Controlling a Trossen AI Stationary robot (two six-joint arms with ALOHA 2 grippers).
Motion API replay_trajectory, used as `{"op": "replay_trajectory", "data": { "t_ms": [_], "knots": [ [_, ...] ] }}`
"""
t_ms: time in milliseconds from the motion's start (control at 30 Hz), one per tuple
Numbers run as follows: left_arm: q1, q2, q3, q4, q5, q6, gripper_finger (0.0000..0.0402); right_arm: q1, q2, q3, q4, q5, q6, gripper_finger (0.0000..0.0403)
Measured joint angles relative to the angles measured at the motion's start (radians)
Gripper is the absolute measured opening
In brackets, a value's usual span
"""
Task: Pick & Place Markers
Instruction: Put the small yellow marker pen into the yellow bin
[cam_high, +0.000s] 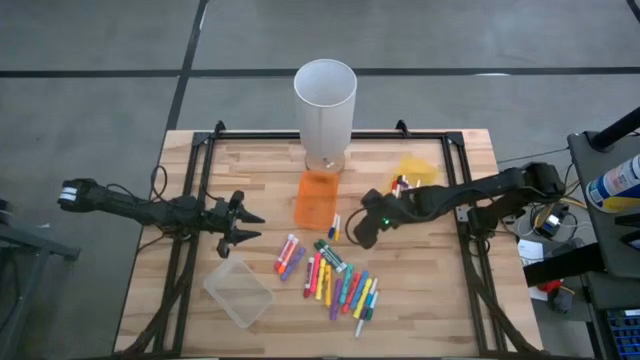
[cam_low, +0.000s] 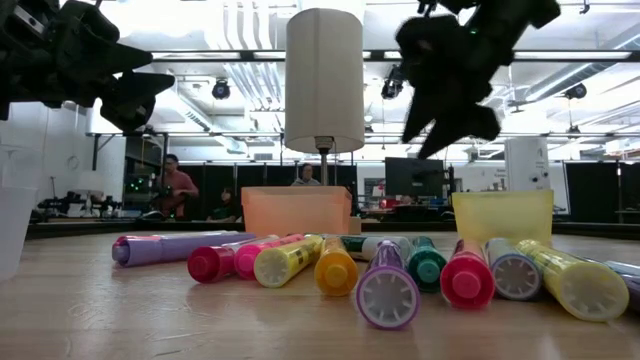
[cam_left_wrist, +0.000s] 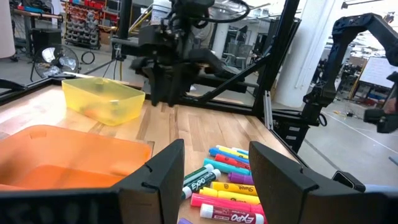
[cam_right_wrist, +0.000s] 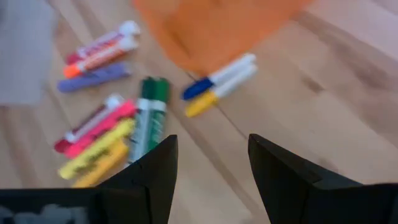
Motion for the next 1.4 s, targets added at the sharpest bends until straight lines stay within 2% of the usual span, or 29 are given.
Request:
{"op": "replay_trajectory", "data": {
  "t_ms": [167, 433, 733, 967, 1200, 1400],
  "knots": [
    [0.0, 0.0, 0.0, 0.0, 0.0, 0.0, 0.0174, 0.006, 0.07, 0.005, 0.087, -0.041, 0.012, 0.0187],
    [0.0, 0.0, 0.0, 0.0, 0.0, 0.0, 0.0174, 0.011, 0.188, 0.069, 0.069, -0.053, 0.112, 0.0187],
    [0.0, 0.0, 0.0, 0.0, 0.0, 0.0, 0.0174, 0.017, 0.324, 0.178, 0.041, -0.045, 0.12, 0.0187],
    [0.0, 0.0, 0.0, 0.0, 0.0, 0.0, 0.0174, 0.021, 0.448, 0.303, -0.146, 0.0, 0.081, 0.0187],
    [0.0, 0.0, 0.0, 0.0, 0.0, 0.0, 0.0174, 0.021, 0.511, 0.385, -0.185, 0.03, 0.056, 0.0187],
    [0.0, 0.0, 0.0, 0.0, 0.0, 0.0, 0.0174, 0.021, 0.554, 0.399, -0.184, 0.029, 0.055, 0.0187]
  ]
}}
